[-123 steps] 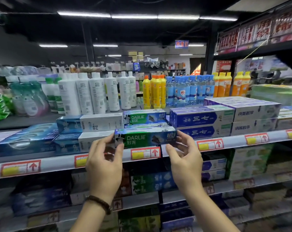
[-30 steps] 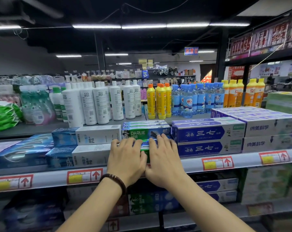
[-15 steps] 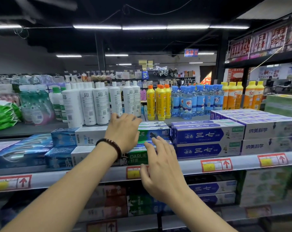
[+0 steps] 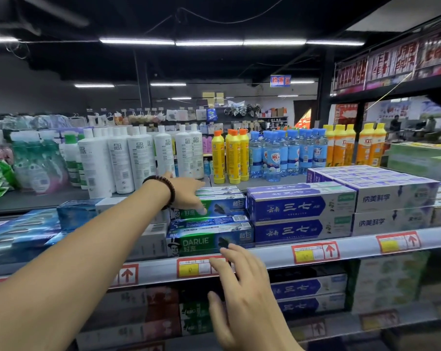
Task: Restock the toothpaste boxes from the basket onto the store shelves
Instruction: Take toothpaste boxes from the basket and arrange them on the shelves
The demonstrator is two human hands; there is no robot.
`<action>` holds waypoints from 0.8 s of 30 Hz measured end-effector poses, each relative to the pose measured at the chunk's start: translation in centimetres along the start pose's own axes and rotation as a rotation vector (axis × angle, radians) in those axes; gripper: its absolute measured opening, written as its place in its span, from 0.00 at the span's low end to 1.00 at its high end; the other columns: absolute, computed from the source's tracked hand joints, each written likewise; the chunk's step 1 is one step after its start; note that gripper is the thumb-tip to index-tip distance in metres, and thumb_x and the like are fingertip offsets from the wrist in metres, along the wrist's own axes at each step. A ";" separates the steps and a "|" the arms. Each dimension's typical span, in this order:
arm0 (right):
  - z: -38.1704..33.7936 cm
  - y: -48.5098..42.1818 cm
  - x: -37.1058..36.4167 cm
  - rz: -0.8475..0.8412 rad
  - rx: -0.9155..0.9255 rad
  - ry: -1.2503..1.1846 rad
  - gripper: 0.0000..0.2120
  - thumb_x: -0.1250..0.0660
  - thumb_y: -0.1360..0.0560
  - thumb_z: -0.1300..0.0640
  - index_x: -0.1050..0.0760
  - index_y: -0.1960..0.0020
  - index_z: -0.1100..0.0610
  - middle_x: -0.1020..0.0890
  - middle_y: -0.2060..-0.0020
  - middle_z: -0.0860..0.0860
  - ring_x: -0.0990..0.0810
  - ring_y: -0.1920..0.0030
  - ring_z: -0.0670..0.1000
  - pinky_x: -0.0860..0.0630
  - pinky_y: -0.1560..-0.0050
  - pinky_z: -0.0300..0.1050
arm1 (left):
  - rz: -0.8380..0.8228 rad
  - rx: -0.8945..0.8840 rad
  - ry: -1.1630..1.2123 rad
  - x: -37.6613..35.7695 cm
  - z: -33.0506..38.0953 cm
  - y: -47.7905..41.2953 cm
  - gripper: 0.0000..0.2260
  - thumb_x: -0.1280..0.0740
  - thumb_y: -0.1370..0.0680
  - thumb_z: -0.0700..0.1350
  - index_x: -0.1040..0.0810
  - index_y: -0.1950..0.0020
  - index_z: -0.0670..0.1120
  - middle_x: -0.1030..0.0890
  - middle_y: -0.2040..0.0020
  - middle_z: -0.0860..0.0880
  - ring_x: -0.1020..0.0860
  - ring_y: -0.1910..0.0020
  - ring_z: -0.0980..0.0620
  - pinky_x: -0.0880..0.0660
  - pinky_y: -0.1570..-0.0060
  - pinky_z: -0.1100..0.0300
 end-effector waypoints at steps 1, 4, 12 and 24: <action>0.0 0.4 0.1 0.006 0.000 0.001 0.23 0.32 0.29 0.49 0.21 0.35 0.53 0.20 0.35 0.54 0.24 0.30 0.57 0.22 0.34 0.58 | -0.024 -0.007 0.021 -0.2 -0.2 -0.2 0.44 0.33 0.23 0.69 0.50 0.14 0.57 0.46 0.14 0.53 0.43 0.16 0.46 0.57 0.21 0.34; 0.1 1.3 0.0 0.002 0.000 0.036 0.25 0.32 0.32 0.47 0.20 0.36 0.51 0.19 0.38 0.52 0.21 0.33 0.56 0.24 0.35 0.56 | -0.074 -0.035 0.102 -0.5 -0.5 -0.4 0.45 0.29 0.23 0.65 0.50 0.14 0.55 0.47 0.14 0.52 0.45 0.16 0.47 0.53 0.20 0.37; 0.9 2.6 -0.5 -0.002 -0.013 0.039 0.24 0.32 0.33 0.45 0.21 0.38 0.50 0.18 0.40 0.51 0.20 0.34 0.55 0.32 0.34 0.53 | -0.081 -0.082 0.208 -0.6 -1.5 -1.1 0.46 0.23 0.25 0.60 0.46 0.14 0.54 0.45 0.14 0.52 0.43 0.17 0.47 0.44 0.20 0.46; 0.6 2.6 -1.2 -0.055 -0.012 0.018 0.24 0.32 0.34 0.44 0.22 0.39 0.49 0.18 0.41 0.50 0.20 0.35 0.53 0.20 0.41 0.56 | -0.055 -0.122 0.297 -0.5 -2.2 -1.5 0.47 0.19 0.30 0.60 0.39 0.17 0.56 0.38 0.17 0.54 0.38 0.19 0.49 0.39 0.22 0.46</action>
Point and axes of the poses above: each hand's wrist, its own y-axis away from the middle knuckle, its own x-axis out of the back of the hand, z = x × y, the point moved 8 cm from there along -y, towards the middle knuckle
